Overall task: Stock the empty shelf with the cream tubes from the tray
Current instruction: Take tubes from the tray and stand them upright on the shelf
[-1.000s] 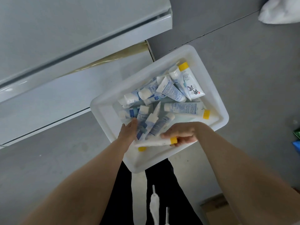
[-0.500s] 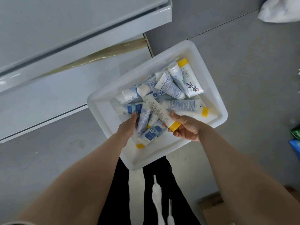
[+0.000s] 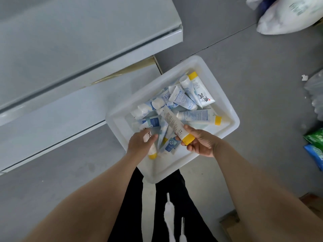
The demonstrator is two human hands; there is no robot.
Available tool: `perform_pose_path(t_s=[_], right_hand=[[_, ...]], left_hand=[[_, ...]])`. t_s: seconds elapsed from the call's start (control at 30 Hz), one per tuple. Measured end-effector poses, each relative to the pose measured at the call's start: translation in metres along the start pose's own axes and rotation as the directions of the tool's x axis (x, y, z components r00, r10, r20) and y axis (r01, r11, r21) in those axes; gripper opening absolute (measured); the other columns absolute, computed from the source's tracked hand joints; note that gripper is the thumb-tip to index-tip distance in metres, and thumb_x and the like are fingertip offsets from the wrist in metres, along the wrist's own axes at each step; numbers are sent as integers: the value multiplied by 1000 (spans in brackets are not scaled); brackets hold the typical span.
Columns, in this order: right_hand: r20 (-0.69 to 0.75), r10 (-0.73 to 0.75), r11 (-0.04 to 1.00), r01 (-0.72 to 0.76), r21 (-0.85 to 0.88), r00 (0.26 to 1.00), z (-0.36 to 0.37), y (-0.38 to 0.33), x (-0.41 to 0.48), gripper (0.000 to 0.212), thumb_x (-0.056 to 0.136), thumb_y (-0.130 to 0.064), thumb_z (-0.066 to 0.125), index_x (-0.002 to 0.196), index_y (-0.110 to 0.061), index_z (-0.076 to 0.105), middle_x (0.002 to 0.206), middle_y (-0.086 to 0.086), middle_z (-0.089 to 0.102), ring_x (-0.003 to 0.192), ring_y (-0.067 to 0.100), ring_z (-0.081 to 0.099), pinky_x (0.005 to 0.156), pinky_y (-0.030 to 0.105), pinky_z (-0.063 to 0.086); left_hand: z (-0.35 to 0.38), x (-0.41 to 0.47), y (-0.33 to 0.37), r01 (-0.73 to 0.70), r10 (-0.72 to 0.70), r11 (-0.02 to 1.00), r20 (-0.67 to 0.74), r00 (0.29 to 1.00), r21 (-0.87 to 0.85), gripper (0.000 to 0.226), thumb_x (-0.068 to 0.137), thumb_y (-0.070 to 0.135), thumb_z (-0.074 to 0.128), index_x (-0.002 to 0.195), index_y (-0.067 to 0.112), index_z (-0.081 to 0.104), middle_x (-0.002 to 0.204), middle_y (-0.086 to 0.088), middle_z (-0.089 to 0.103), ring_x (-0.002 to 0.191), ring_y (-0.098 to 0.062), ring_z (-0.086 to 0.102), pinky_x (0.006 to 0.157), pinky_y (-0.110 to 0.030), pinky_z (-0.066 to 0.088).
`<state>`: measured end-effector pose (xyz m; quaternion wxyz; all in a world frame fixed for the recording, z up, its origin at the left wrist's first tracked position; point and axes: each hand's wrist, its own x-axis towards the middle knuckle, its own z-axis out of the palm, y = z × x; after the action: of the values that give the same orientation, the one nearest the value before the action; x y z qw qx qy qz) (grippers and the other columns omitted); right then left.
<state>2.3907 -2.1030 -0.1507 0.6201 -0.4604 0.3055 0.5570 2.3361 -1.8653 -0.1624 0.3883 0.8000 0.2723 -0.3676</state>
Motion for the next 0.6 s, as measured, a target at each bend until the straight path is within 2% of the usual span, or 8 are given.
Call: perform_pose_path(t_s=[0.07,0.13,0.23,0.33,0.4,0.47,0.53,0.6], right_hand=[[-22,-29,998,30,47,999,13,6,-6,98,47,-62,88,122,-5,61,103,12,70,73,15,65,53,20,49],[-60,-59,993,65,102,996,30,14,-10,91,58,-62,82,124,-4,60,97,8,71,70,13,64,51,19,47],[-131,-115,972,138,192,985,59,28,-18,72,78,-54,66,129,-4,55,96,7,70,68,12,62,49,18,47],[-145,-163,937,199,287,976,90,43,-27,65,79,-52,64,125,-6,58,98,7,68,68,13,61,49,19,49],[-146,-190,904,231,361,971,110,52,-32,66,79,-49,64,128,-5,56,97,8,66,65,13,62,48,19,50],[-156,-230,875,274,400,961,129,59,-38,67,80,-46,63,130,-3,54,96,9,65,62,13,63,48,19,50],[-163,-272,852,316,418,948,145,66,-45,62,81,-44,62,128,-3,54,95,10,66,62,13,64,47,20,52],[-156,-303,837,341,428,940,159,74,-55,60,83,-44,61,127,-4,54,95,11,67,65,15,65,48,21,53]], left_hand=[[-23,-2,3,-79,80,997,25,997,-25,52,84,50,65,130,28,56,131,3,55,118,-18,53,101,-32,40],[-43,-4,6,-97,101,994,67,993,-56,55,72,51,76,120,31,58,119,7,60,106,-16,58,92,-30,45],[-65,-7,15,-54,66,987,76,995,-149,63,56,54,84,106,33,52,107,6,59,97,-17,60,83,-33,50],[-81,-17,20,-54,88,969,129,988,-242,74,52,45,89,108,28,45,106,3,57,95,-18,60,80,-33,51],[-92,-25,18,-79,126,963,171,977,-258,80,45,41,90,109,29,43,109,-1,58,97,-24,63,85,-42,54],[-103,-34,13,-90,156,954,214,964,-287,79,50,29,90,112,30,41,113,-5,58,98,-27,63,86,-47,54],[-113,-47,9,-53,148,938,260,954,-342,80,61,16,87,122,30,37,115,-8,59,96,-29,64,80,-44,56],[-122,-64,5,17,112,914,291,950,-406,83,65,12,82,129,28,31,113,-11,59,85,-29,64,68,-37,54]])
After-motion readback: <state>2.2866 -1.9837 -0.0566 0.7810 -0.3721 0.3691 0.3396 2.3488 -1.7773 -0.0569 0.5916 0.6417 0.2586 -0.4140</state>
